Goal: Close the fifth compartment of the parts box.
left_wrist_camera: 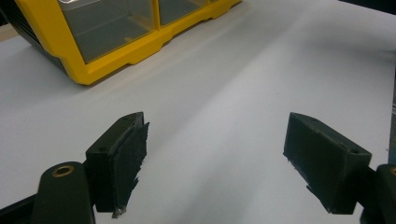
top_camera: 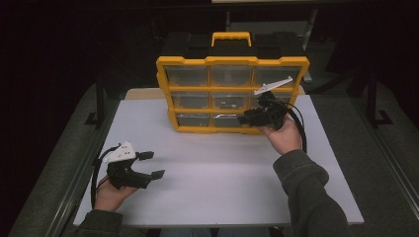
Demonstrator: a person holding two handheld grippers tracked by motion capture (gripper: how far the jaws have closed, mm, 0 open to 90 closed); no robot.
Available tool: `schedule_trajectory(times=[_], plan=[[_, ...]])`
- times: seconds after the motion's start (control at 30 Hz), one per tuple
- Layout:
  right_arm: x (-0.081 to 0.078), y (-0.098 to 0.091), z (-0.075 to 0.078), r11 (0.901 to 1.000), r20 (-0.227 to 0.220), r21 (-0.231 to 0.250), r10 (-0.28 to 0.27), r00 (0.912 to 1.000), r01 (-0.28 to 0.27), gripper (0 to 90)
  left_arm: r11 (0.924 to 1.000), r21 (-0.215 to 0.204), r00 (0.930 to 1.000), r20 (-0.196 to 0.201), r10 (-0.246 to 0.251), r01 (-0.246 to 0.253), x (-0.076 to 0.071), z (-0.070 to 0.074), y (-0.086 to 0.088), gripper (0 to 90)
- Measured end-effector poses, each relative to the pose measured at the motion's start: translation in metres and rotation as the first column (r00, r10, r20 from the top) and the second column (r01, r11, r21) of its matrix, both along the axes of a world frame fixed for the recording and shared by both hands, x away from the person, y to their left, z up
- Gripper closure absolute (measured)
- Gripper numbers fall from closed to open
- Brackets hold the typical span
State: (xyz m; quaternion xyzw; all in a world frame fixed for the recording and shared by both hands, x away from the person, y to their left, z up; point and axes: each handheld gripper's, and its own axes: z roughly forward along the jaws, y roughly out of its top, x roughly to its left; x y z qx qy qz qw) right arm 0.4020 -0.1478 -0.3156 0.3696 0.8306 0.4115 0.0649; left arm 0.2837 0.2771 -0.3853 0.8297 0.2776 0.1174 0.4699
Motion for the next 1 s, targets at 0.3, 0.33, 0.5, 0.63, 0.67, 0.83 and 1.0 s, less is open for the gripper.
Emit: schedule_trajectory(times=[0.3,0.33,0.5,0.63,0.67,0.83,1.0], plan=[[-0.009,-0.010,-0.009,0.9998,0.000,0.018,-0.009,1.0000,0.009,51.9,0.9998,0.015,0.9999,-0.004,-0.011,0.011,0.001,0.000,-0.001,21.1],[-0.010,-0.011,-0.010,0.9998,0.005,0.020,-0.007,1.0000,0.007,51.6,0.9998,0.017,0.9999,-0.006,-0.011,0.011,0.001,0.000,-0.001,21.1],[-0.015,-0.017,-0.015,0.9996,0.007,0.028,-0.009,0.9999,0.008,49.0,0.9999,0.011,0.9999,-0.013,-0.009,0.009,0.001,0.000,-0.004,21.0],[-0.019,-0.021,-0.019,0.9994,0.012,0.032,-0.017,0.9998,0.017,47.4,0.9999,0.012,0.9998,-0.017,-0.009,0.009,0.002,0.000,-0.004,21.0],[-0.020,-0.022,-0.020,0.9992,0.012,0.034,-0.021,0.9997,0.020,47.4,0.9999,0.011,0.9998,-0.019,-0.008,0.009,0.002,0.000,-0.004,20.9],[-0.026,-0.026,-0.024,0.9994,0.028,0.024,-0.024,0.9993,0.023,46.3,0.9998,0.017,0.9996,-0.026,-0.014,0.014,0.002,-0.001,-0.004,20.6],[-0.031,-0.031,-0.030,0.9997,0.045,0.013,-0.022,0.9987,0.021,43.8,0.9997,0.017,0.9990,-0.041,-0.018,0.018,0.003,-0.001,-0.005,20.4]])
